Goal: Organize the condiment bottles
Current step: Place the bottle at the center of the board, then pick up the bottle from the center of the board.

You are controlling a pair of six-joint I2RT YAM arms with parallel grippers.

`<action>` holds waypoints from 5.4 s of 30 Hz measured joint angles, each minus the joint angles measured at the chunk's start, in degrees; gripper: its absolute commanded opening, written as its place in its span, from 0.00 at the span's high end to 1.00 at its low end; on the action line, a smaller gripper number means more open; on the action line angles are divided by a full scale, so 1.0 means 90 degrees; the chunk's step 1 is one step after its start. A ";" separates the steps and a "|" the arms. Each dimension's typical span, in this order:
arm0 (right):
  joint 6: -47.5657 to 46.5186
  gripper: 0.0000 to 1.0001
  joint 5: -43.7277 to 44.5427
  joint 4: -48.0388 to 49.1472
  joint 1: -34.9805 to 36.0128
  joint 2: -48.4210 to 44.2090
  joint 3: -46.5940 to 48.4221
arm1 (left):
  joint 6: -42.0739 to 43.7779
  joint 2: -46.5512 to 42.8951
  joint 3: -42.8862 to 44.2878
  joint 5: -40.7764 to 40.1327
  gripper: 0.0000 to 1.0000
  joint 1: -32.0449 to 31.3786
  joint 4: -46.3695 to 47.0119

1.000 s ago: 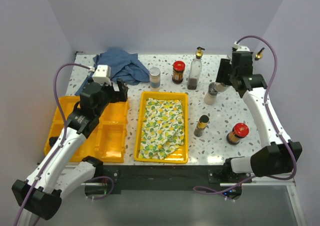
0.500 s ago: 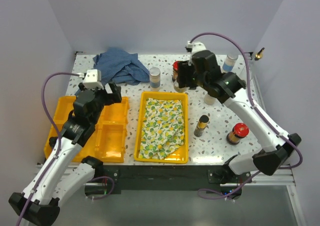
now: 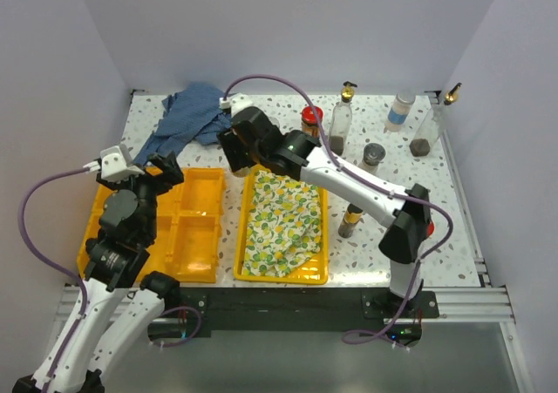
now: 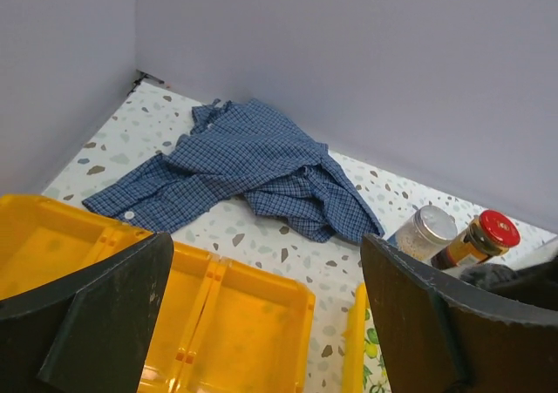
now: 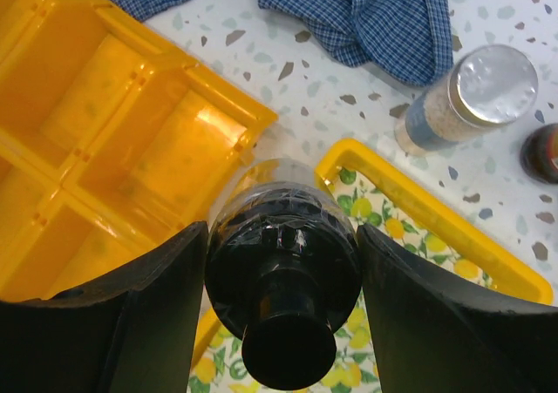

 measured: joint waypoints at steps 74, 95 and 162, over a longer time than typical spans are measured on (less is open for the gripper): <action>-0.0491 0.01 -0.0590 0.1095 -0.0636 0.0520 0.0257 | 0.0165 0.0243 -0.0221 -0.0029 0.06 0.0015 0.0427; 0.0185 0.01 -0.0794 0.1025 -0.0636 -0.6705 -0.5690 | 0.1081 0.5887 0.3045 0.2161 0.02 0.0265 -0.1025; 0.0085 0.01 -0.0452 0.0459 -0.0636 -0.7533 -0.5870 | -0.0138 0.8510 0.5326 0.0835 1.00 0.0447 -0.2229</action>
